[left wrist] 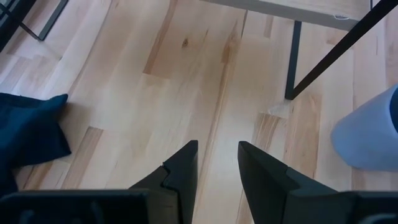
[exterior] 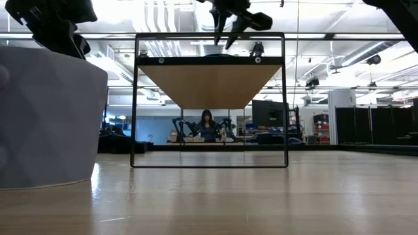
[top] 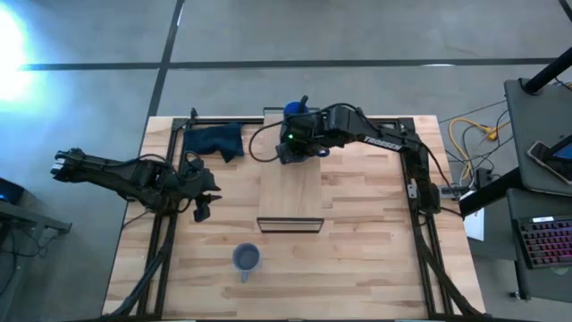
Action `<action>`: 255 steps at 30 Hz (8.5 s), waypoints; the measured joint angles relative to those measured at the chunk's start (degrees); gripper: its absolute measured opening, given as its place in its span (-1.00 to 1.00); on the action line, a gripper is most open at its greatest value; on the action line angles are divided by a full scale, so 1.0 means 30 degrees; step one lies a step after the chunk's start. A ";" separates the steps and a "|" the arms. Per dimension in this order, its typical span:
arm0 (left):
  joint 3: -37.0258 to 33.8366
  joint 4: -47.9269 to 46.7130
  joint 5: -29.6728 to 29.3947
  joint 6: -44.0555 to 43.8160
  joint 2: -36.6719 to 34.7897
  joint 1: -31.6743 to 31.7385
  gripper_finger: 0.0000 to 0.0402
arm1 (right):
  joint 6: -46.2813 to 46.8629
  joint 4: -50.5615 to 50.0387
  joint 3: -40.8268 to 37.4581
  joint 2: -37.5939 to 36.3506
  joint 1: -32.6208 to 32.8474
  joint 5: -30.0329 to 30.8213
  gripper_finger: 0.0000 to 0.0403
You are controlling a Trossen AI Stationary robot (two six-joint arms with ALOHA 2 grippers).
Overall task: Stack small to large cups/mugs on shelf
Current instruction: Put the purple mug on the shelf
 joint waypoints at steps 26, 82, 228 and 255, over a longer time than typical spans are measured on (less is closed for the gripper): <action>-0.0080 -0.0007 0.0005 -0.0010 0.0017 -0.0003 -0.50 | -0.1951 0.2994 0.0000 0.0095 0.3965 -0.2133 -0.28; 0.3453 0.4413 0.4590 -1.0931 0.9998 -0.4680 -0.50 | 0.9378 -0.2237 -0.0015 0.1275 1.3822 -0.0117 -0.26; 2.7048 -0.9328 0.5503 0.0852 2.2709 0.7903 -0.60 | 1.4910 -0.2237 -0.0022 0.1282 1.8884 0.4454 -0.41; 2.6746 -0.9508 0.7023 0.0364 2.2709 0.6834 -0.59 | 1.4407 -0.2237 -0.0022 0.1282 1.8884 0.4517 -0.41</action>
